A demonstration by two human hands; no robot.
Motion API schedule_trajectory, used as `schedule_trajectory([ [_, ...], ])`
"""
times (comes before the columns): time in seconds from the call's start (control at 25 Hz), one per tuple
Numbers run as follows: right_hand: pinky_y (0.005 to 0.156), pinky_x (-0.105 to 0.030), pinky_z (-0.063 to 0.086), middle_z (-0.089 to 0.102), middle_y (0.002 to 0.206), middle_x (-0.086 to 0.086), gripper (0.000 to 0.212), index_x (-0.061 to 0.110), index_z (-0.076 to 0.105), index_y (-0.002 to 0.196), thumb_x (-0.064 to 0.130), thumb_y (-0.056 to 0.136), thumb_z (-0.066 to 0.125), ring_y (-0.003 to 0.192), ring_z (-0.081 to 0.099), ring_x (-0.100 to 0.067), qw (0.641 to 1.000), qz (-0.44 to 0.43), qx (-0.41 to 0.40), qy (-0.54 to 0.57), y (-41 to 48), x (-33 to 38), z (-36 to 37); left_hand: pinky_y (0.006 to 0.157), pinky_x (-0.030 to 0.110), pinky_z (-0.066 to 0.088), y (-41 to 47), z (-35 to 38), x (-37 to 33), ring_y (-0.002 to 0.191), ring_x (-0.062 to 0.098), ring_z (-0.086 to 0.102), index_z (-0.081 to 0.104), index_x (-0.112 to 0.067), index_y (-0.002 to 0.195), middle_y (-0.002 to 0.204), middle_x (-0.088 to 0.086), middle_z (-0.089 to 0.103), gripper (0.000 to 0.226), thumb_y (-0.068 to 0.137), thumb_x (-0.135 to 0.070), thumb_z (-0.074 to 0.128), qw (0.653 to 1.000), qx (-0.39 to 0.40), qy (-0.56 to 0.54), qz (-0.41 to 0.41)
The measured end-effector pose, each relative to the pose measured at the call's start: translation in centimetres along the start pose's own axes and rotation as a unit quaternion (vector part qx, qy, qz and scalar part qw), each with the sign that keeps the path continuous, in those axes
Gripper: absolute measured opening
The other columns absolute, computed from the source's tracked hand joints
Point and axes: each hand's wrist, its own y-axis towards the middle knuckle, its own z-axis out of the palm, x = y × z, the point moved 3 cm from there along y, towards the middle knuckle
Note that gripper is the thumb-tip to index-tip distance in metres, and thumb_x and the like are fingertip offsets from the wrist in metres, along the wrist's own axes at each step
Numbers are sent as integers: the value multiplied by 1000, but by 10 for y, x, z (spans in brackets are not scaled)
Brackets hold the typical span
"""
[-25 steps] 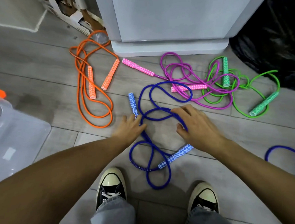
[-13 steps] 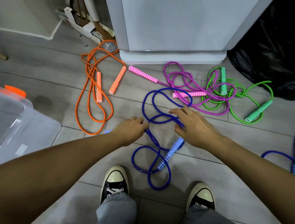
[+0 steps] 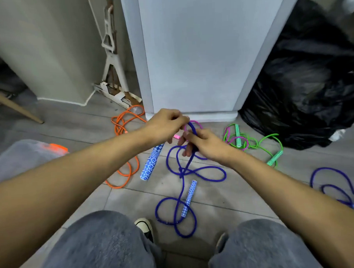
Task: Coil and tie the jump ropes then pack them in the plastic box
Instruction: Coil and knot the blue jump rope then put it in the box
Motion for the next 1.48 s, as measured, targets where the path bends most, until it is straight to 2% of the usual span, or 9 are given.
schedule_trajectory([
  [0.12,61,-27,49,45,54,-8,34,7,65,83,28,105,50,58,56,-27,999,-11,-46,25,-22,41,-19,53,30,49,-19,-24,-43,51,17,48,59,-15,71,62,3,47,35,102,-28,50,997,-60,4,49],
  [0.36,50,-26,43,44,53,-3,30,9,65,79,26,102,56,50,47,-22,993,-19,-100,-51,-60,97,-83,60,34,48,-45,-69,-72,47,20,51,57,-10,81,48,-3,45,34,106,-25,40,975,-180,-114,54],
  [0.48,45,-24,20,31,50,5,30,14,59,76,24,103,51,46,24,-15,984,-13,-175,15,-76,112,-96,55,29,44,-57,-57,-67,46,19,47,62,-6,89,47,1,48,33,107,-14,36,980,-113,-162,22],
  [0.6,44,-20,13,29,49,5,26,14,54,78,14,100,39,41,16,-11,970,-30,-205,131,-80,136,-86,54,28,42,-63,-39,-82,47,18,43,67,-3,94,55,1,43,36,106,-16,36,985,-23,-172,6],
  [0.88,40,-20,28,48,58,-1,27,20,70,111,18,107,43,41,32,-11,961,-144,-234,31,-82,140,-84,44,24,29,-55,-30,-101,41,12,28,61,-10,90,58,-2,34,33,107,-24,37,958,-79,-270,50],
  [1.04,47,-25,33,53,53,2,21,21,72,90,20,102,55,44,39,-10,961,-138,-234,-50,-79,122,-103,44,23,22,-34,-48,-83,37,8,25,57,-16,80,50,-8,35,35,107,-25,37,958,-205,-198,33],
  [1.2,51,-30,25,37,55,2,35,20,74,76,25,103,51,50,31,-17,966,-99,-225,-76,-79,107,-117,43,21,21,-29,-64,-63,40,11,25,60,-16,82,55,-3,34,33,106,-26,38,935,-279,-217,-11],
  [1.36,47,-27,19,35,54,4,34,24,79,89,16,103,49,47,25,-15,963,-115,-241,24,-73,116,-108,39,17,20,-32,-50,-73,35,9,23,59,-6,82,52,0,35,32,100,-15,34,903,-203,-369,-88],
  [1.48,46,-24,35,68,67,1,19,20,76,99,13,99,59,48,39,-16,960,-133,-237,68,-72,131,-77,48,25,43,-38,-33,-88,49,16,51,65,-1,93,70,11,63,35,102,-14,34,915,-141,-370,-76],
])
